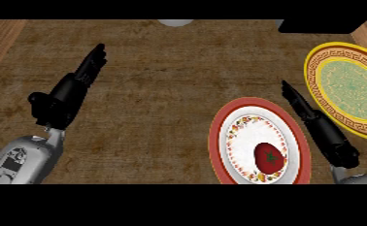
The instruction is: Pick the tomato from the plate and place it in the plate
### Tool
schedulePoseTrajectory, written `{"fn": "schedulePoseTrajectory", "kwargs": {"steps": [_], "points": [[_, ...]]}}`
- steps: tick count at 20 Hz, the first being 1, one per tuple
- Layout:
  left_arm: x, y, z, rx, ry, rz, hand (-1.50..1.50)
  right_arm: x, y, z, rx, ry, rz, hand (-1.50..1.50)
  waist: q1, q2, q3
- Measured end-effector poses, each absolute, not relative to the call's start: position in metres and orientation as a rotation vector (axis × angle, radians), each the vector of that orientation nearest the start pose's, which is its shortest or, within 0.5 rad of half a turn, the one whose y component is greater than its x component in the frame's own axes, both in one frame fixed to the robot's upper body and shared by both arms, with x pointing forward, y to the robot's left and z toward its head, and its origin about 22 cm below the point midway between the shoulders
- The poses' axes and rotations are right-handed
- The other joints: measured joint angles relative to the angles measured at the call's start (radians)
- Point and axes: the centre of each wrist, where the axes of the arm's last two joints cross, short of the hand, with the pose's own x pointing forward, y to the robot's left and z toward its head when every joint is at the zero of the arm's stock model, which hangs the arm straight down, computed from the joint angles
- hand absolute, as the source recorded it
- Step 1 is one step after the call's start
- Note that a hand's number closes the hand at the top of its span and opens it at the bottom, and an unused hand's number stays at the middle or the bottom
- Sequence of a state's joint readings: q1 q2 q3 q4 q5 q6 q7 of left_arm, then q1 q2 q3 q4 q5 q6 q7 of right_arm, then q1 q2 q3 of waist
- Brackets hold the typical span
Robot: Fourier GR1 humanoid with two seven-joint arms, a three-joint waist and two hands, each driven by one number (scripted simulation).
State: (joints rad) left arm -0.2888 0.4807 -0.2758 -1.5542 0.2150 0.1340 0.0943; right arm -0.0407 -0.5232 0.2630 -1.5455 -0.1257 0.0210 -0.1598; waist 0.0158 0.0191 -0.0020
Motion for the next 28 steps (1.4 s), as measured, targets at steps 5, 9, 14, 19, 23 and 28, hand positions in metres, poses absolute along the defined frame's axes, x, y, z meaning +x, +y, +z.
{"fn": "schedulePoseTrajectory", "kwargs": {"steps": [5,9,14,19,23,28], "points": [[0.275,0.255,0.033,0.097,-1.452,-0.237,0.0,0.27,-0.309,0.068,-0.004,-1.778,0.462,1.5,-0.001,-0.012,0.002],[0.257,0.254,-0.002,0.062,-1.294,-0.113,0.0,0.284,-0.35,0.107,-0.286,-1.843,0.466,-1.5,-0.005,-0.013,-0.003],[0.242,0.253,-0.017,0.021,-1.23,-0.032,0.0,0.273,-0.37,0.083,-0.34,-1.94,0.225,-1.5,-0.015,-0.018,0.002],[0.239,0.242,-0.02,0.012,-1.231,-0.01,0.0,0.257,-0.399,0.078,-0.307,-1.979,0.233,-1.5,-0.017,-0.022,0.005],[0.238,0.251,-0.019,0.01,-1.221,-0.005,0.0,0.248,-0.412,0.097,-0.327,-1.915,0.398,-1.5,-0.02,-0.022,0.004],[0.235,0.248,-0.02,0.008,-1.228,-0.003,0.0,0.242,-0.404,0.121,-0.347,-1.74,0.726,-1.5,-0.021,-0.024,0.003]]}}
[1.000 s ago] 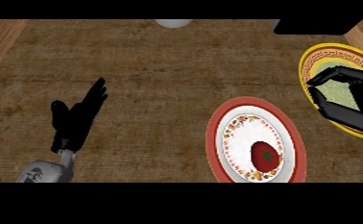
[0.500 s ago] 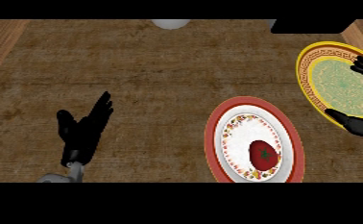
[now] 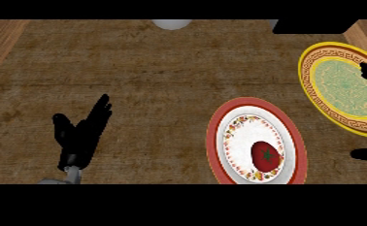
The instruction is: Pick the tomato from the plate and place it in the plate
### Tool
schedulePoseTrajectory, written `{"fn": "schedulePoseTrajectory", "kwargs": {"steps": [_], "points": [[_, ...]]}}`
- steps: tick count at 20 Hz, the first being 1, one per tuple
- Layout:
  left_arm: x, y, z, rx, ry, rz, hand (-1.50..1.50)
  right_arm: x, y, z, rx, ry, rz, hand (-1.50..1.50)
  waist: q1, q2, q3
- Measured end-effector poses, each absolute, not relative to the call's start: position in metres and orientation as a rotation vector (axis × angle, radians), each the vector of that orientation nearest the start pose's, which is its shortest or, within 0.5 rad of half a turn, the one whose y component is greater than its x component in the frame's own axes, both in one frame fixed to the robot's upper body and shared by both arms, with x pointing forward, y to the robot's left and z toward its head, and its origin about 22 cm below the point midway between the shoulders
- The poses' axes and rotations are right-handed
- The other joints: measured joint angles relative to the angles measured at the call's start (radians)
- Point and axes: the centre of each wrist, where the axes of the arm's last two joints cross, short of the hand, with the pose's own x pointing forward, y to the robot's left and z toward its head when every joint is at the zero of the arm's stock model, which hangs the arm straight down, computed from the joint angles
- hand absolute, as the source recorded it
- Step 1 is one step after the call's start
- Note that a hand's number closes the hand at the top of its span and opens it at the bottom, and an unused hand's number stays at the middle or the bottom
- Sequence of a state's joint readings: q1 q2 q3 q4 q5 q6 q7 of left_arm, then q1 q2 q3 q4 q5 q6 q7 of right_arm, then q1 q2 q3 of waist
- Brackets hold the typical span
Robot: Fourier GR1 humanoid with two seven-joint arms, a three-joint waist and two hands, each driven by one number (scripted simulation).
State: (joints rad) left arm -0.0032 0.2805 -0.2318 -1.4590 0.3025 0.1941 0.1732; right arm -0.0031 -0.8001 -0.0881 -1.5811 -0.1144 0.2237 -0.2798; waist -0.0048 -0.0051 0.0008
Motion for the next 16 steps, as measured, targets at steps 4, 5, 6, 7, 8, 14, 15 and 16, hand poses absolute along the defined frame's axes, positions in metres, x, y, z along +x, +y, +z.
{"fn": "schedulePoseTrajectory", "kwargs": {"steps": [4,5,6,7,8,14,15,16], "points": [[0.235,0.244,-0.02,0.011,-1.215,-0.001,0.0,0.236,-0.38,0.139,-0.362,-1.628,0.893,-1.5,-0.002,-0.001,0.0],[0.235,0.245,-0.019,0.012,-1.216,0.0,0.0,0.233,-0.373,0.14,-0.369,-1.602,0.924,-1.5,-0.002,-0.001,0.0],[0.235,0.245,-0.021,0.013,-1.221,0.001,0.0,0.232,-0.365,0.142,-0.381,-1.579,0.947,-1.5,-0.002,-0.001,0.0],[0.233,0.247,-0.019,0.013,-1.22,-0.004,0.0,0.229,-0.362,0.144,-0.392,-1.557,0.969,-1.5,-0.001,-0.001,0.0],[0.232,0.247,-0.018,0.014,-1.22,-0.003,0.0,0.227,-0.355,0.143,-0.401,-1.532,0.989,-1.5,0.0,0.0,0.0],[0.233,0.244,-0.024,0.008,-1.232,-0.011,0.0,0.223,-0.313,0.131,-0.442,-1.461,1.037,-1.5,0.005,0.0,0.003],[0.233,0.241,-0.025,0.012,-1.234,-0.01,0.0,0.221,-0.304,0.13,-0.454,-1.452,1.039,-1.5,0.005,0.0,0.003],[0.233,0.239,-0.027,0.009,-1.235,-0.008,0.0,0.218,-0.3,0.127,-0.465,-1.438,1.051,-1.5,0.004,-0.001,0.004]]}}
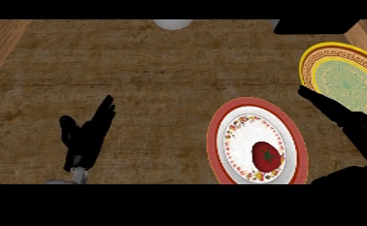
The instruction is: Pick the tomato from the plate and place it in the plate
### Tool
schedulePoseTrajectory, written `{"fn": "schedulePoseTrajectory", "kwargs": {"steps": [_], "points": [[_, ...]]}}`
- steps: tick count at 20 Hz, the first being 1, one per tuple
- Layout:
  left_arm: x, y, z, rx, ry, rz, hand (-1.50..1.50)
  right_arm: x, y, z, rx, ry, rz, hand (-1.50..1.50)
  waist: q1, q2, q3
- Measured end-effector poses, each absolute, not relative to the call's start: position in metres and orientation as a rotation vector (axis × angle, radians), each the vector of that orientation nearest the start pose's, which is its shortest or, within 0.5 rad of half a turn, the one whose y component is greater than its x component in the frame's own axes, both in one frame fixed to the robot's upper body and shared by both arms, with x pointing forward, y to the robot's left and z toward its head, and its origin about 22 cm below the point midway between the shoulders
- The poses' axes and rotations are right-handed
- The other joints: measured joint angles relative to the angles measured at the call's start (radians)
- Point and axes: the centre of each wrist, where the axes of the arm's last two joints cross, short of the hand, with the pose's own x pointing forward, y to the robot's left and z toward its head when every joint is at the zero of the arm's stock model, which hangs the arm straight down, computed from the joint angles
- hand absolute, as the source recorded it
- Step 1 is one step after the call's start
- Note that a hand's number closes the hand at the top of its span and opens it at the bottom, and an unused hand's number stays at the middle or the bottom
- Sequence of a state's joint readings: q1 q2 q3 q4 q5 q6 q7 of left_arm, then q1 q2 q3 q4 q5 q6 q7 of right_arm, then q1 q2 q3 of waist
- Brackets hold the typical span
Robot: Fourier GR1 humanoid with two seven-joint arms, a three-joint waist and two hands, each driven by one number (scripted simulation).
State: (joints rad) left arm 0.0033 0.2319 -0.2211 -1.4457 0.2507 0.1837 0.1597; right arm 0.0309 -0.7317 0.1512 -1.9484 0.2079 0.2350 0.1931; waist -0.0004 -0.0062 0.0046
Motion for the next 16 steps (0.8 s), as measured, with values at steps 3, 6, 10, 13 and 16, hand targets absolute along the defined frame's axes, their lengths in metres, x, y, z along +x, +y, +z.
{"fn": "schedulePoseTrajectory", "kwargs": {"steps": [3,6,10,13,16], "points": [[0.233,0.244,-0.027,0.004,-1.241,-0.015,0.0,0.217,-0.287,0.119,-0.469,-1.384,1.079,-1.5,0.002,0.0,0.0],[0.233,0.246,-0.025,-0.002,-1.239,-0.007,0.0,0.214,-0.278,0.107,-0.445,-1.343,1.097,-1.5,0.002,0.001,0.0],[0.236,0.24,-0.027,0.005,-1.233,-0.007,0.0,0.21,-0.265,0.1,-0.418,-1.321,1.102,-1.5,0.001,0.0,0.001],[0.238,0.237,-0.025,0.0,-1.225,-0.007,0.0,0.208,-0.258,0.089,-0.417,-1.316,1.112,-1.5,0.002,0.0,0.001],[0.235,0.235,-0.022,0.009,-1.232,-0.008,0.0,0.207,-0.253,0.084,-0.443,-1.307,1.127,-1.5,0.001,0.001,0.0]]}}
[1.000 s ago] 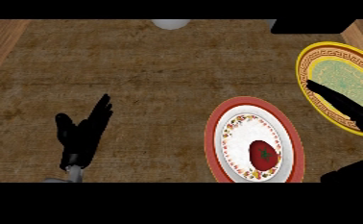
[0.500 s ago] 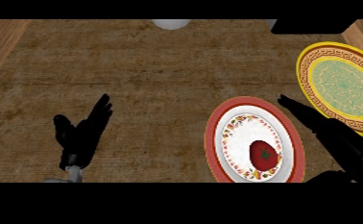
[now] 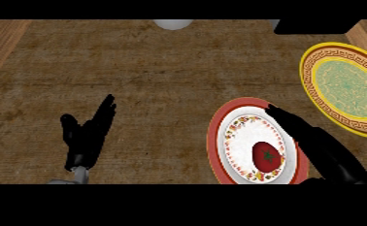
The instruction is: Pick the tomato from the plate and place it in the plate
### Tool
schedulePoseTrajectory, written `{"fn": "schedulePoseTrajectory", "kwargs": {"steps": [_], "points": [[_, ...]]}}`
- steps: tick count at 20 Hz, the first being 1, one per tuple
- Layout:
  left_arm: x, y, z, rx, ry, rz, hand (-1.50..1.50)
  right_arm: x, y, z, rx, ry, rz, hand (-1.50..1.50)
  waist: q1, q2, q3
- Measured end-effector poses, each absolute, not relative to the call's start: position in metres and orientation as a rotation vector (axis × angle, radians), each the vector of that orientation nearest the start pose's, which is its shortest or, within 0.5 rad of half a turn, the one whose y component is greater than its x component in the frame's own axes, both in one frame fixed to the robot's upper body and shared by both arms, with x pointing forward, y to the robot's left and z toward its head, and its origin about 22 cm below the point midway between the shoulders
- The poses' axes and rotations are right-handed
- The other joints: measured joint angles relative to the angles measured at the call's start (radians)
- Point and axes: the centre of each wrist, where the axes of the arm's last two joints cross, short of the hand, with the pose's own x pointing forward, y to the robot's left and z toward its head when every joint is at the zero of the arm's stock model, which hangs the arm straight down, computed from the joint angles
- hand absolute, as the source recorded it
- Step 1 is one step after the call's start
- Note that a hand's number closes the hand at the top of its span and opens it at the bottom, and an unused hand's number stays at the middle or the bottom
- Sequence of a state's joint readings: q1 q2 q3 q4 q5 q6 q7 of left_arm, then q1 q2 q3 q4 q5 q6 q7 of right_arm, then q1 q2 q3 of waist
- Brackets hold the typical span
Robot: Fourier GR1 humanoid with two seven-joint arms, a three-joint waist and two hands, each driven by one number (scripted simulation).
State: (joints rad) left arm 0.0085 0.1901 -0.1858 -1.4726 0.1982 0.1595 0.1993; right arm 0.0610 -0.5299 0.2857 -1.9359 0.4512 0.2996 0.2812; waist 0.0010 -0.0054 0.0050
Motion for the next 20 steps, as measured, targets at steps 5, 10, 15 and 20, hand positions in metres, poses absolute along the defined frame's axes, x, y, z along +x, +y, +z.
{"fn": "schedulePoseTrajectory", "kwargs": {"steps": [5,10,15,20], "points": [[0.236,0.24,-0.025,-0.001,-1.23,-0.005,0.0,0.203,-0.246,0.079,-0.519,-1.263,1.157,-1.5,-0.001,0.0,0.0],[0.237,0.242,-0.023,0.003,-1.228,-0.001,0.0,0.206,-0.238,0.063,-0.547,-1.232,1.169,-1.5,0.0,0.0,0.0],[0.235,0.242,-0.026,0.006,-1.24,-0.006,0.0,0.217,-0.234,0.049,-0.539,-1.207,1.191,-1.5,0.0,0.0,0.0],[0.236,0.237,-0.026,0.009,-1.242,-0.012,0.0,0.226,-0.226,0.031,-0.527,-1.168,1.266,1.5,0.003,0.0,0.0]]}}
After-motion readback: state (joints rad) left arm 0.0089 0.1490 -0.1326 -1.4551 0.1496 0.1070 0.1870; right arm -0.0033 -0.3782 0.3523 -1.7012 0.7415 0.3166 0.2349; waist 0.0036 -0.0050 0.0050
